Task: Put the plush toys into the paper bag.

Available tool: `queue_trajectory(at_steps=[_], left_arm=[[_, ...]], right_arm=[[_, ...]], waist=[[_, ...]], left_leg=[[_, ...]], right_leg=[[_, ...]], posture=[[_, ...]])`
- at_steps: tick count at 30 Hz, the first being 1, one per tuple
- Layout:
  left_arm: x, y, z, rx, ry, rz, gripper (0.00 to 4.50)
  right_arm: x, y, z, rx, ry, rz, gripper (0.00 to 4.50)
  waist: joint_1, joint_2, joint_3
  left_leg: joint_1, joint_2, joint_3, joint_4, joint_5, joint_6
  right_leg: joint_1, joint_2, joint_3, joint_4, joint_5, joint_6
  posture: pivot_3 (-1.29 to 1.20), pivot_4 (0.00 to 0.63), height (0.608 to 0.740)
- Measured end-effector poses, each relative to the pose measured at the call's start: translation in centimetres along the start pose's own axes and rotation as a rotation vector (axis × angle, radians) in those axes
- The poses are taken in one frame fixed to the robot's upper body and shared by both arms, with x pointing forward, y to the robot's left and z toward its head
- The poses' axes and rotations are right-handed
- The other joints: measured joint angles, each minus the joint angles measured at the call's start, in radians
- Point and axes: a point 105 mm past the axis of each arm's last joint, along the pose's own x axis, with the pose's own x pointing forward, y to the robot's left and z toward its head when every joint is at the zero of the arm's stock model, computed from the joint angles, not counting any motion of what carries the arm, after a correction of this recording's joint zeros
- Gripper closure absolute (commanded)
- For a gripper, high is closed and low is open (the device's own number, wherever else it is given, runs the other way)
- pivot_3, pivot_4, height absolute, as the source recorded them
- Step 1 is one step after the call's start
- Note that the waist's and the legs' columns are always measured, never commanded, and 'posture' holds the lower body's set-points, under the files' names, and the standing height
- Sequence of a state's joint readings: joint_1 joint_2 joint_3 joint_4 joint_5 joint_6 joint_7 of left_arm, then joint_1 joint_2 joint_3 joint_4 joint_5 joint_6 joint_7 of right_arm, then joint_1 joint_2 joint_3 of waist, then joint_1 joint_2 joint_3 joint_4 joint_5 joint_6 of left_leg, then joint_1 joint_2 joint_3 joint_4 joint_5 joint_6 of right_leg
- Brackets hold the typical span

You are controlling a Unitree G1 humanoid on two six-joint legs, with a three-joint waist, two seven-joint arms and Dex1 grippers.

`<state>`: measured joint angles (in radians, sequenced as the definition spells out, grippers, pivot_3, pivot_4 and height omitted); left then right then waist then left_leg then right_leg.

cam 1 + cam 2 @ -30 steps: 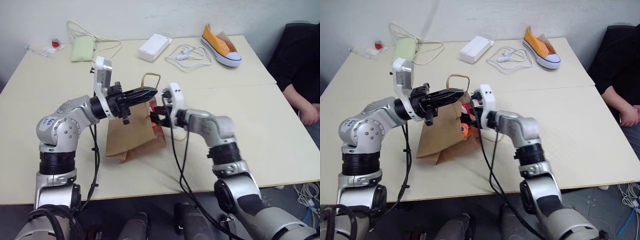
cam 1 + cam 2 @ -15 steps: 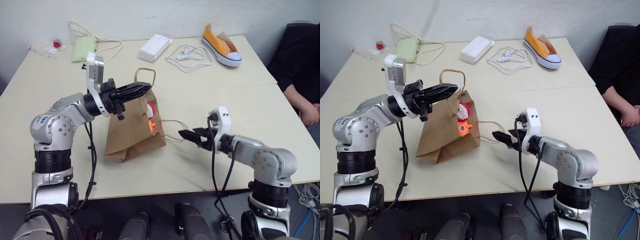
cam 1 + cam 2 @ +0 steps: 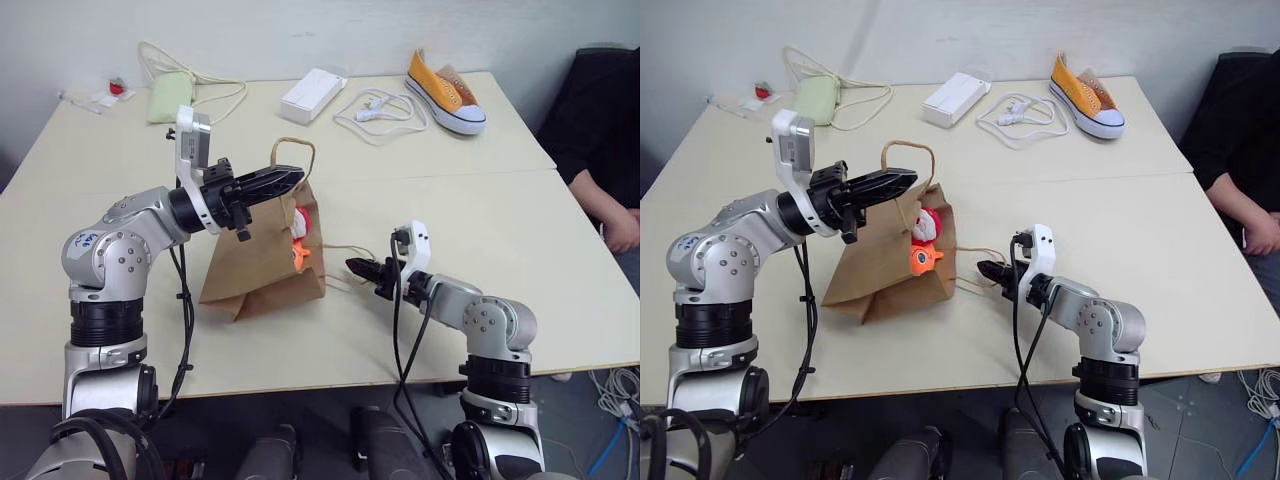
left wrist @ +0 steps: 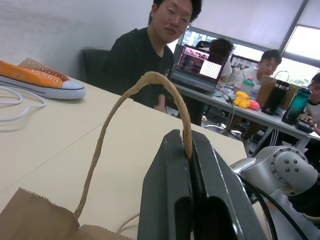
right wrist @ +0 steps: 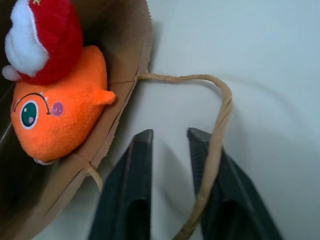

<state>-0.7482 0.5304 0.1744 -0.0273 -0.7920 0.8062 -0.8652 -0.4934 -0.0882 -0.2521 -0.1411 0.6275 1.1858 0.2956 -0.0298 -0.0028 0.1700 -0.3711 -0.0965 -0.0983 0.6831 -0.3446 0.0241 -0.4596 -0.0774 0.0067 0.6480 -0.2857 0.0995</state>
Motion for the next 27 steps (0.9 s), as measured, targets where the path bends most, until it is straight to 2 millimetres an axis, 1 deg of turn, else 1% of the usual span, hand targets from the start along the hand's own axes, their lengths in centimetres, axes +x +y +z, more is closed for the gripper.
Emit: queue_trajectory(at_steps=[3,6,8,9,10,12,14,15,17,21,24,26,27], left_arm=[[0.1,0.0,0.0,-0.002,-0.002,-0.001,4.5],[0.2,0.0,0.0,-0.001,-0.009,0.001,4.5],[0.5,0.1,0.2,0.004,-0.022,0.003,4.5],[0.7,0.1,0.5,0.012,-0.034,0.003,4.5],[0.9,0.0,0.8,0.021,-0.044,0.0,4.5],[1.5,0.1,1.7,0.039,-0.073,-0.002,4.5],[1.7,0.3,2.0,0.046,-0.09,0.004,4.5],[1.9,0.4,1.9,0.046,-0.1,0.008,4.5],[2.4,0.9,1.4,0.045,-0.109,0.02,4.5],[3.6,1.7,-0.1,0.054,-0.097,0.043,4.5],[4.4,1.9,-1.1,0.055,-0.088,0.042,4.5],[4.7,1.8,-1.3,0.06,-0.086,0.027,4.5],[4.7,1.7,-1.3,0.06,-0.085,0.023,4.3]], right_arm=[[-0.9,0.4,0.9,0.003,-0.033,0.025,4.49],[-2.8,0.9,2.8,-0.015,-0.089,0.056,4.49],[-4.5,1.4,5.2,-0.084,-0.141,0.059,4.49],[-5.6,1.9,6.7,-0.137,-0.172,0.065,4.49],[-6.3,2.4,7.8,-0.176,-0.196,0.067,4.49],[-8.6,4.5,11.0,-0.294,-0.269,0.101,4.49],[-9.8,6.1,12.5,-0.379,-0.309,0.121,4.49],[-10.3,6.6,12.9,-0.426,-0.312,0.113,4.49],[-10.6,7.1,13.1,-0.497,-0.302,0.082,4.49],[-9.5,7.7,12.3,-0.626,-0.273,0.037,4.49],[-8.5,7.2,11.5,-0.701,-0.283,-0.016,4.49],[-7.8,6.3,10.9,-0.722,-0.29,-0.059,4.11],[-7.7,6.2,10.7,-0.714,-0.298,-0.057,3.9]], waist=[[0.002,0.0,0.0],[0.002,0.0,0.0],[0.002,0.0,0.0],[0.003,0.0,0.0],[0.004,0.0,0.0],[0.004,0.0,0.0],[0.004,0.0,0.0],[0.004,0.0,0.0],[0.004,0.0,0.0],[0.005,0.0,0.0],[0.006,-0.001,0.0],[0.006,-0.001,0.0],[0.006,-0.001,0.0]], left_leg=[[0.0,0.0,0.0,0.0,0.0,0.0],[0.0,0.0,0.0,0.0,0.0,0.0],[-0.001,0.0,0.0,0.0,0.0,0.0],[-0.001,0.0,0.0,0.0,0.0,0.0],[-0.001,0.0,0.0,0.0,0.0,0.0],[-0.001,0.0,0.0,0.0,0.0,0.0],[-0.001,0.0,-0.001,-0.001,0.0,0.0],[-0.001,0.0,0.0,-0.001,0.0,0.0],[-0.001,0.0,0.0,-0.001,0.0,0.0],[-0.002,0.0,0.0,0.0,0.0,0.0],[-0.002,0.0,0.0,0.0,0.0,0.0],[-0.002,0.0,0.0,0.0,0.0,0.0],[-0.002,0.0,0.0,0.0,0.0,0.0]], right_leg=[[0.0,0.0,0.0,0.0,0.0,0.0],[0.0,0.0,0.0,0.0,0.0,0.0],[0.0,0.0,0.0,-0.001,0.0,0.0],[0.0,0.0,0.0,-0.001,0.0,0.0],[0.0,0.0,0.0,-0.001,0.0,0.0],[0.0,0.0,0.0,-0.001,0.0,0.0],[0.0,0.0,-0.001,-0.002,0.0,0.0],[0.0,0.0,0.0,-0.002,0.0,0.0],[0.0,0.0,0.0,-0.002,0.0,0.0],[0.0,0.0,0.0,-0.002,0.0,0.0],[0.0,0.0,0.0,-0.002,0.0,0.0],[0.0,0.0,0.0,-0.002,0.0,0.0],[0.0,0.0,0.0,-0.002,0.0,0.0]], posture=[[0.0,0.15,0.74],[0.0,0.15,0.74],[0.0,0.15,0.74],[0.0,0.15,0.74],[0.0,0.15,0.74],[0.0,0.15,0.74],[0.0,0.15,0.74],[0.0,0.15,0.74],[0.0,0.15,0.74],[0.0,0.15,0.74],[0.0,0.15,0.74],[0.0,0.15,0.74],[0.0,0.15,0.74]])
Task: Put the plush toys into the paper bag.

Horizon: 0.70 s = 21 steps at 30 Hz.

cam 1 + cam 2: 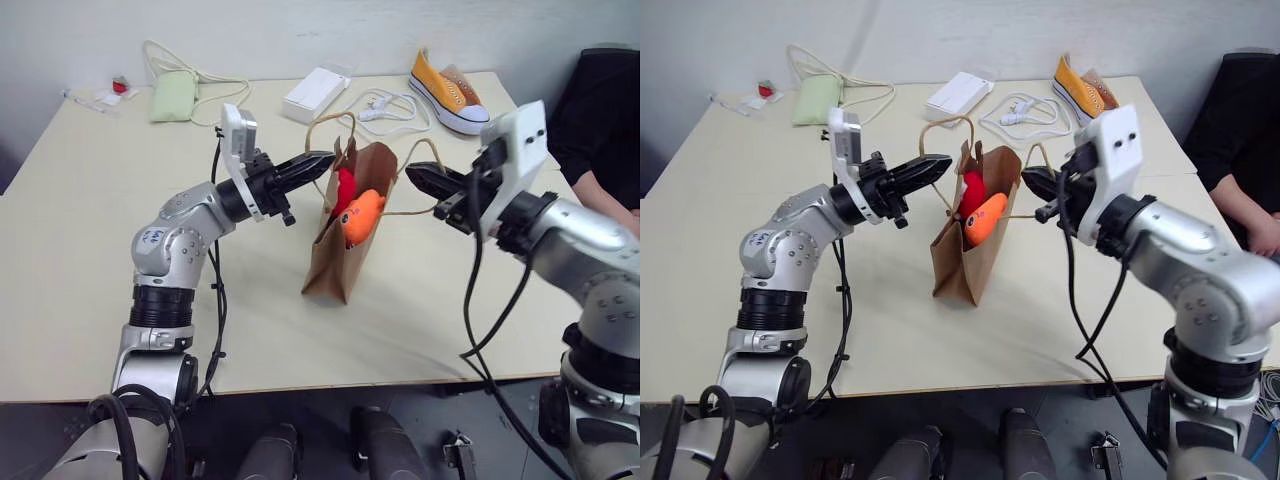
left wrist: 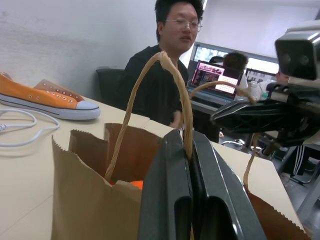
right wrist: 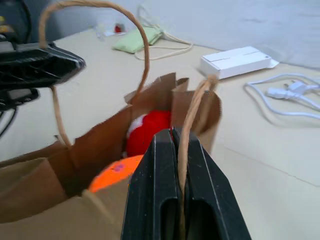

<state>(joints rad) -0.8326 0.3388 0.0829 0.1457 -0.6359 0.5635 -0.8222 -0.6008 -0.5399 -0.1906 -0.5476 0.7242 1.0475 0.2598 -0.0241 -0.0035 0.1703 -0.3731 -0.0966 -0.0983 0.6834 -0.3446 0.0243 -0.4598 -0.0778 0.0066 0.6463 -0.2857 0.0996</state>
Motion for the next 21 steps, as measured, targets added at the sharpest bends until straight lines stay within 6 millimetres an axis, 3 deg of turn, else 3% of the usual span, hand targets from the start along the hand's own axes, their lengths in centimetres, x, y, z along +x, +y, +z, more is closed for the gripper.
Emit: queue_trajectory(at_steps=[2,6,11,14,18,21], left_arm=[[-0.2,0.0,0.0,-0.004,0.007,0.0,3.91],[-1.6,-0.1,0.4,-0.026,0.023,0.007,2.67],[-4.3,-1.5,1.9,-0.022,0.05,-0.011,1.08],[-5.9,-2.6,2.1,-0.035,0.088,-0.015,0.12],[-7.4,-3.6,2.2,-0.025,0.136,-0.001,0.03],[-8.8,-4.0,2.2,-0.023,0.145,0.036,0.03]], right_arm=[[0.1,0.3,0.4,0.009,-0.034,0.009,3.24],[-0.6,1.5,1.9,-0.007,-0.109,0.058,1.87],[-2.4,0.8,3.3,-0.055,-0.117,0.061,0.19],[-4.0,1.1,3.5,-0.105,-0.076,0.1,0.16],[-5.3,1.6,3.6,-0.134,-0.035,0.148,0.16],[-7.0,0.8,4.1,-0.093,-0.035,0.135,0.16]], waist=[[0.0,0.0,0.0],[-0.004,0.0,0.0],[0.0,0.0,0.0],[0.009,0.0,0.0],[0.025,0.0,0.0],[0.029,0.0,0.0]], left_leg=[[0.0,0.0,0.0,0.0,0.0,0.0],[0.0,0.001,0.0,-0.001,0.0,0.0],[0.0,0.001,0.0,-0.001,0.0,0.0],[0.0,0.001,-0.001,-0.001,0.0,0.0],[0.001,0.001,-0.001,0.0,0.0,0.0],[0.002,0.001,-0.001,-0.001,-0.001,0.001]], right_leg=[[0.0,0.0,0.0,0.0,0.0,0.0],[-0.001,0.001,0.0,0.0,0.0,0.0],[0.0,0.0,0.0,-0.001,0.0,0.0],[0.0,0.0,0.0,-0.002,0.0,0.0],[0.001,0.0,0.0,-0.005,0.0,0.0],[0.003,0.0,0.0,-0.007,0.0,0.0]], posture=[[0.0,0.15,0.74],[0.0,0.15,0.74],[0.0,0.15,0.74],[0.0,0.15,0.74],[0.0,0.15,0.74],[0.0,0.15,0.74]])
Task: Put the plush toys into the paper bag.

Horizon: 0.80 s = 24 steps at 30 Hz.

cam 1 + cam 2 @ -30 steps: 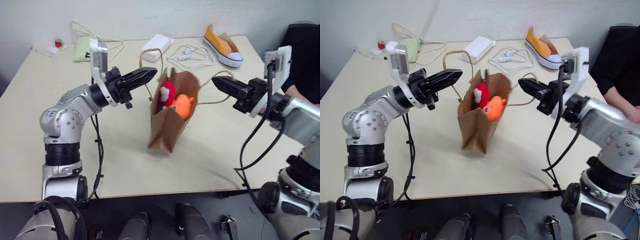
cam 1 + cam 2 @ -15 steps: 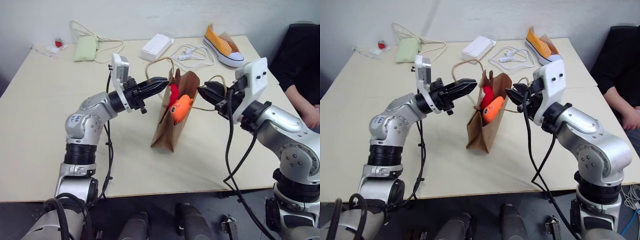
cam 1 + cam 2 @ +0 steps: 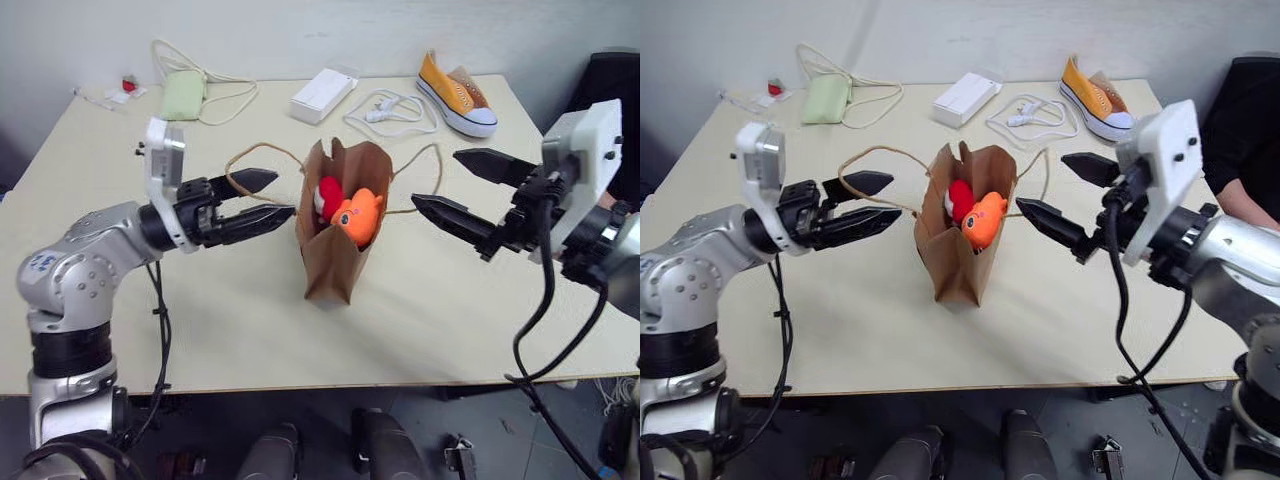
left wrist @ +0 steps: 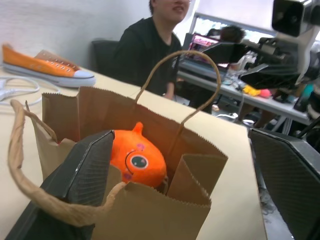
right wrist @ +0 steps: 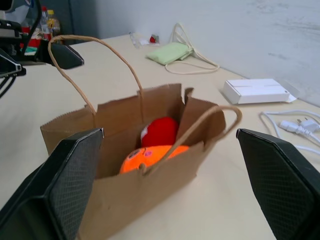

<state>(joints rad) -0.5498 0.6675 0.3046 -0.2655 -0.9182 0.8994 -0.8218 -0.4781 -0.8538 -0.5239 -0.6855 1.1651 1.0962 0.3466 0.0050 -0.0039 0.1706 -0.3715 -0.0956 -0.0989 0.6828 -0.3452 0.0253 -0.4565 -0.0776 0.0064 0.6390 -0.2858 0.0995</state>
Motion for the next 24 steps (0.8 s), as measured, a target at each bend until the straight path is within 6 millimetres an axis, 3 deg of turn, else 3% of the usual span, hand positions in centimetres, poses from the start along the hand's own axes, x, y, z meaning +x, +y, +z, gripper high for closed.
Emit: queue_trajectory(at_steps=[4,10,16,24], left_arm=[[-0.2,0.3,0.8,-0.013,-0.061,0.044,0.03],[2.3,1.5,0.0,-0.013,-0.049,0.037,0.03],[1.6,2.4,-1.1,-0.065,-0.039,0.002,0.03],[0.8,2.6,-2.6,0.053,0.011,-0.012,0.03]], right_arm=[[-1.4,-1.5,0.6,0.075,-0.034,-0.058,0.16],[-0.3,-0.6,-0.8,0.097,0.007,-0.001,0.16],[0.3,-0.4,-1.1,0.091,0.002,0.017,0.16],[1.1,0.1,-1.8,0.094,0.02,0.055,0.16]], waist=[[0.016,0.0,0.0],[0.023,0.0,0.0],[0.016,0.0,0.0],[0.022,0.0,0.0]], left_leg=[[0.006,0.0,-0.001,0.0,0.0,0.001],[0.006,0.0,-0.001,0.001,0.0,0.002],[0.005,0.001,-0.001,-0.001,-0.001,0.001],[0.004,0.001,-0.003,0.0,-0.001,0.002]], right_leg=[[0.008,0.0,-0.001,-0.004,0.0,0.0],[0.01,0.0,-0.002,-0.007,0.001,0.001],[0.009,0.001,-0.002,-0.008,0.001,0.001],[0.009,0.001,-0.004,-0.01,0.002,0.001]], posture=[[0.0,0.15,0.74],[0.0,0.15,0.74],[0.0,0.15,0.74],[0.0,0.15,0.74]])
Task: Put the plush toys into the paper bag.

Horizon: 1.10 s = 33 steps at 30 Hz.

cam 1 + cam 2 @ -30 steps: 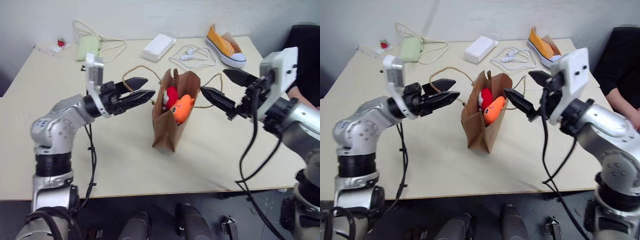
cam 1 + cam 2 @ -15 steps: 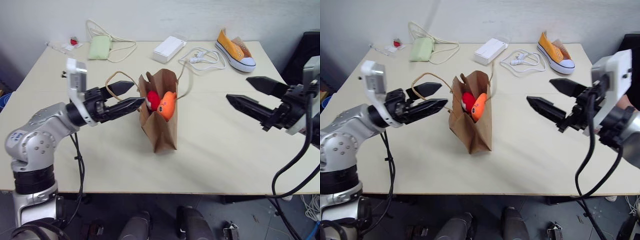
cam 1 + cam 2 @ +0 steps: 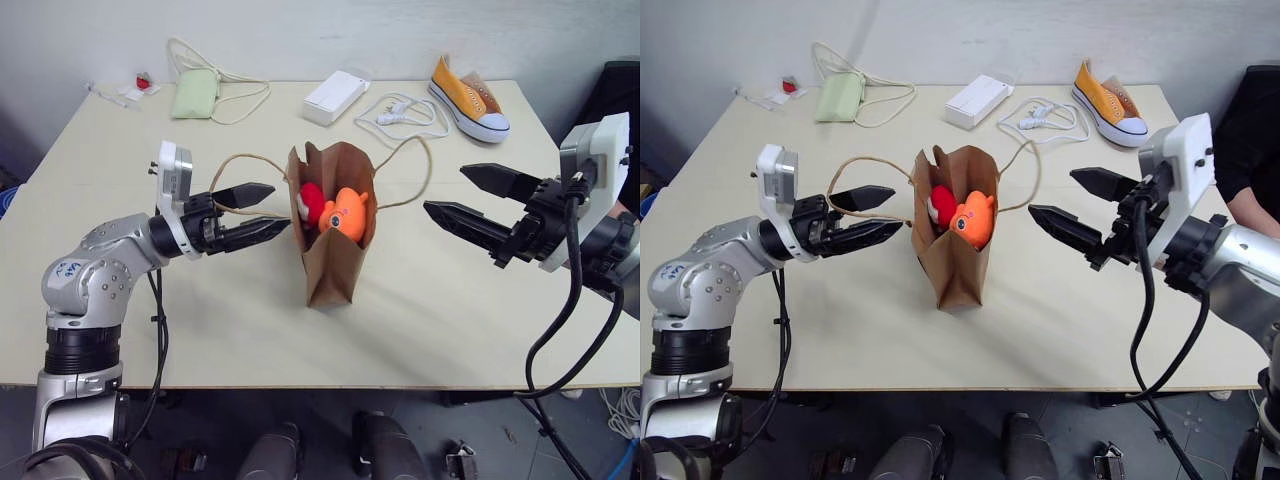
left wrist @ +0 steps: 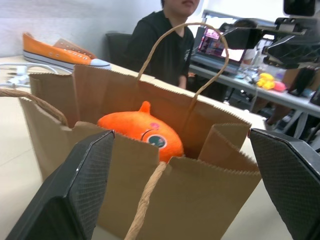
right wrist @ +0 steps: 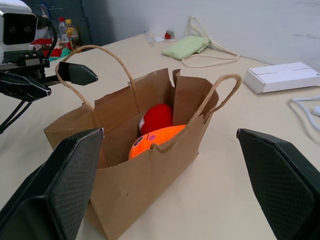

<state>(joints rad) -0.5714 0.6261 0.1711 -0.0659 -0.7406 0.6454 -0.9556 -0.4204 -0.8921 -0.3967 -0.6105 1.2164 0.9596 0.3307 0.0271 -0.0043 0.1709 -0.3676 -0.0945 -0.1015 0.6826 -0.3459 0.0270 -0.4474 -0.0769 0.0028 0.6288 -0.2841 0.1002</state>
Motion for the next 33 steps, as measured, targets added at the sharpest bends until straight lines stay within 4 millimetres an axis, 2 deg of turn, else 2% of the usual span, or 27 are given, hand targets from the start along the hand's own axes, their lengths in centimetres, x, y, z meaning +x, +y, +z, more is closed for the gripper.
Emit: queue_trajectory(at_steps=[4,9,12,15,17,19,22,25,27,29,33], left_arm=[[0.8,0.0,-0.3,0.16,0.024,0.003,0.03],[1.9,-0.6,-1.1,0.379,0.091,-0.05,0.03],[1.8,-0.6,-0.9,0.411,0.084,-0.043,0.03],[0.6,-0.1,-0.9,0.378,0.085,0.011,0.03],[-1.1,0.1,-2.3,0.288,0.13,0.051,0.03],[-2.6,-0.5,-3.3,0.2,0.162,0.072,0.03],[-4.7,-1.8,-3.1,0.117,0.189,0.104,0.03],[-5.0,-2.8,-2.2,0.076,0.163,0.109,0.0],[-4.7,-3.4,-2.1,0.051,0.142,0.122,0.0],[-3.8,-4.0,-2.8,0.029,0.123,0.136,0.0],[-1.0,-5.1,-4.7,-0.051,0.063,0.112,0.0]], right_arm=[[0.0,-0.5,0.1,0.013,-0.011,-0.009,0.16],[0.6,-0.1,-0.5,0.028,-0.001,0.012,0.16],[0.6,-0.1,-0.5,0.028,-0.005,0.013,0.16],[0.8,0.0,-0.3,0.024,-0.016,0.02,0.16],[0.9,0.0,-0.4,0.023,-0.013,0.024,0.16],[0.6,0.1,-1.3,0.033,0.025,0.038,0.16],[-0.2,0.6,-3.0,0.059,0.098,0.087,0.16],[-0.3,0.4,-3.8,0.074,0.117,0.088,0.79],[0.0,0.0,-4.4,0.076,0.118,0.08,1.46],[0.9,-0.2,-6.1,0.079,0.151,0.076,2.14],[3.7,-0.4,-9.5,0.07,0.205,0.067,3.55]], waist=[[0.001,0.0,0.0],[-0.002,0.0,0.0],[-0.002,0.0,0.0],[-0.005,0.0,0.0],[-0.007,0.0,0.0],[-0.004,0.0,0.0],[0.001,0.0,0.001],[0.006,0.0,0.001],[0.004,0.0,0.001],[0.001,0.0,0.001],[-0.002,0.0,0.001]], left_leg=[[0.0,0.0,0.0,0.0,0.0,0.0],[0.0,0.0,0.0,0.0,0.0,0.0],[0.0,0.0,0.0,0.0,0.0,0.0],[0.0,0.0,0.0,-0.001,0.0,0.0],[0.0,0.001,0.0,-0.001,0.0,0.001],[-0.001,0.001,0.0,-0.001,0.0,0.001],[-0.001,0.001,0.0,-0.001,-0.001,0.002],[0.0,0.0,0.0,0.001,-0.001,0.002],[0.002,0.0,0.0,0.001,-0.001,0.002],[0.002,0.0,0.001,0.0,-0.001,0.002],[0.001,0.0,0.001,0.0,-0.001,0.002]], right_leg=[[0.001,0.0,0.0,-0.001,0.001,0.0],[0.0,0.0,0.0,-0.001,0.001,0.0],[0.0,0.0,0.0,-0.001,0.001,0.0],[0.0,0.0,0.0,-0.001,0.001,0.0],[0.0,0.0,0.0,-0.001,0.001,0.0],[0.0,0.0,0.0,-0.001,0.001,0.0],[0.001,0.0,0.0,-0.002,0.001,0.0],[0.003,-0.001,0.0,-0.003,0.001,0.001],[0.003,-0.001,0.001,-0.003,0.002,0.001],[0.003,0.0,0.001,-0.002,0.002,0.001],[0.002,0.0,0.001,-0.001,0.002,0.0]], posture=[[0.0,0.15,0.74],[0.0,0.15,0.74],[0.0,0.15,0.74],[0.0,0.15,0.74],[0.0,0.15,0.74],[0.0,0.15,0.74],[0.0,0.15,0.74],[0.0,0.15,0.74],[0.0,0.15,0.74],[0.0,0.15,0.74],[0.0,0.15,0.74]])
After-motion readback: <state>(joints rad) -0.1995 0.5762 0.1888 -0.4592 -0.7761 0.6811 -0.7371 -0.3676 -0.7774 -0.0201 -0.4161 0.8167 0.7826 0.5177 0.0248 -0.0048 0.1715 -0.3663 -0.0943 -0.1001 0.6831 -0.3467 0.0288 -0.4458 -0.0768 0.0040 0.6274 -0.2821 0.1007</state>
